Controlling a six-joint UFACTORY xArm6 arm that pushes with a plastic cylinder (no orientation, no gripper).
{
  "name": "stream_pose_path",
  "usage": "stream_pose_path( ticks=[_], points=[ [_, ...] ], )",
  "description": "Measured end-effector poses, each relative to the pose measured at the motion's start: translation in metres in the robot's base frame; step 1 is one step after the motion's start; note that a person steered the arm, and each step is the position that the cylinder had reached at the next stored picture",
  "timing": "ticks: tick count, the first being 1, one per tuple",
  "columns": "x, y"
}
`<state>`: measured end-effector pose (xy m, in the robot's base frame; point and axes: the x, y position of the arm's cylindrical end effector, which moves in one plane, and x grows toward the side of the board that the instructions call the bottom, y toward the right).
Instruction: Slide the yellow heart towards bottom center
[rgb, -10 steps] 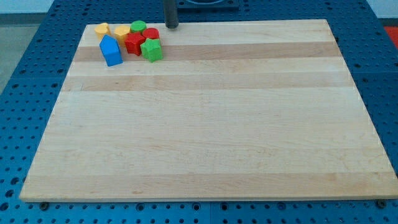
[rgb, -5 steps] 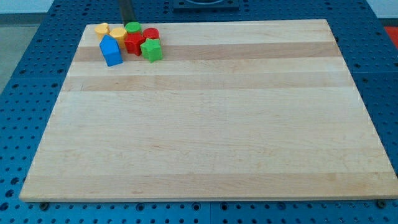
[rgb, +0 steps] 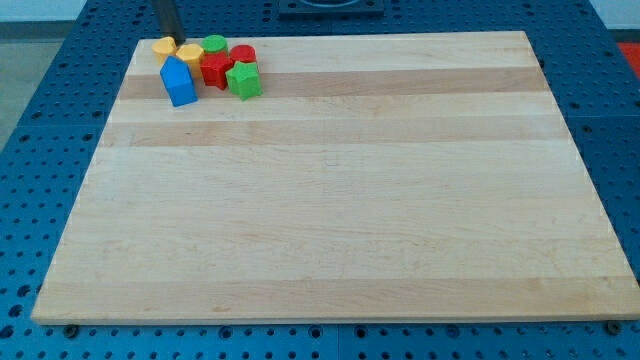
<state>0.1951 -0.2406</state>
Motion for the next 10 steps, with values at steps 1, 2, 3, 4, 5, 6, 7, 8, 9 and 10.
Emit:
stream_pose_path(
  ticks=[1,2,3,4,5,6,7,8,9,10],
  points=[
    [0.01,0.0],
    [0.019,-0.001],
    [0.023,-0.008],
    [0.023,-0.026],
    [0.027,-0.034],
    [0.037,-0.031],
    [0.05,-0.025],
    [0.064,-0.016],
    [0.084,-0.012],
    [0.103,-0.004]
  ],
)
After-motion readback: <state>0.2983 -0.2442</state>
